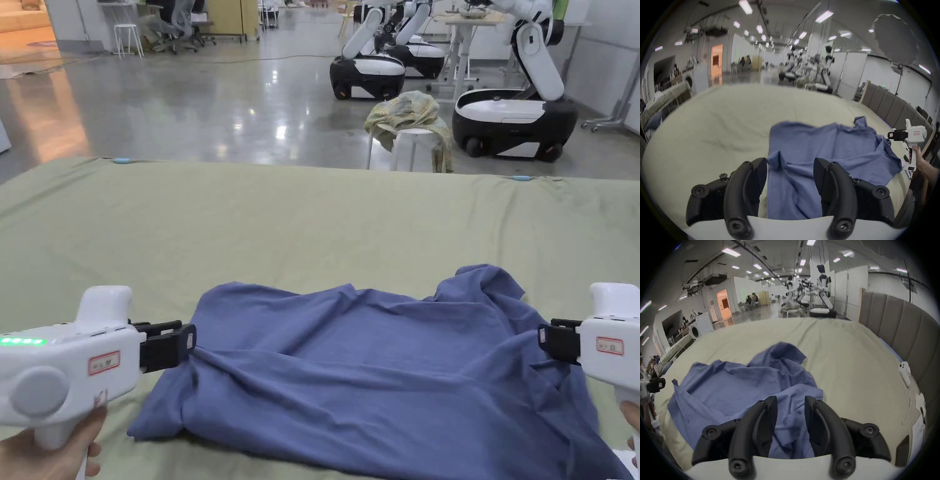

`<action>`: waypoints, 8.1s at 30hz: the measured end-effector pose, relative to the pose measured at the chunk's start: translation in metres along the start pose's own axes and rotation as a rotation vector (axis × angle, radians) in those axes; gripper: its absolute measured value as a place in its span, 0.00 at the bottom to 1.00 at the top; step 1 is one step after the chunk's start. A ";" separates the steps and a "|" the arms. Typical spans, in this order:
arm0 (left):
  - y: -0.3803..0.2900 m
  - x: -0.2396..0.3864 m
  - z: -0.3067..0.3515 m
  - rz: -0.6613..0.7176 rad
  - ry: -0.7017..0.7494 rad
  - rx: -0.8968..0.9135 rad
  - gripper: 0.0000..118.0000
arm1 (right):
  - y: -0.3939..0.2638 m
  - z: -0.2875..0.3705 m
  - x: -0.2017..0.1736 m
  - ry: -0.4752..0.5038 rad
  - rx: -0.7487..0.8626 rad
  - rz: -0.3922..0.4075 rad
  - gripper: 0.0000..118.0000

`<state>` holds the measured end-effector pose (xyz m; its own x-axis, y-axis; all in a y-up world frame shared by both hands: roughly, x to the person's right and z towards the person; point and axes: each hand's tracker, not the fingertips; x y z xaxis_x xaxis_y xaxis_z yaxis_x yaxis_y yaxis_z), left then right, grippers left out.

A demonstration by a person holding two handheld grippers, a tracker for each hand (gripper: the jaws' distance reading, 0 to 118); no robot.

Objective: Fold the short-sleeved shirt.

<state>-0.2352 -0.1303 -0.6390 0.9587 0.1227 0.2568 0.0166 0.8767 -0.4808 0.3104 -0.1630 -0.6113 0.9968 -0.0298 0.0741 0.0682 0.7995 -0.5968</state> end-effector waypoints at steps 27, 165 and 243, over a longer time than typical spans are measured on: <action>-0.081 0.123 0.247 -0.138 0.049 0.225 0.02 | -0.148 0.249 -0.108 0.029 0.329 0.141 0.00; -0.047 0.096 0.234 -0.046 0.039 0.173 0.23 | -0.128 0.257 -0.101 0.188 0.431 0.081 0.11; -0.105 -0.001 0.193 0.104 -0.111 -0.283 0.05 | -0.160 0.239 0.048 0.050 -0.152 -0.102 0.04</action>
<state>-0.2922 -0.1324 -0.4274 0.9227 0.2688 0.2765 0.0132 0.6946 -0.7193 0.3375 -0.1487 -0.3215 0.9850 -0.1388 0.1025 0.1705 0.6910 -0.7025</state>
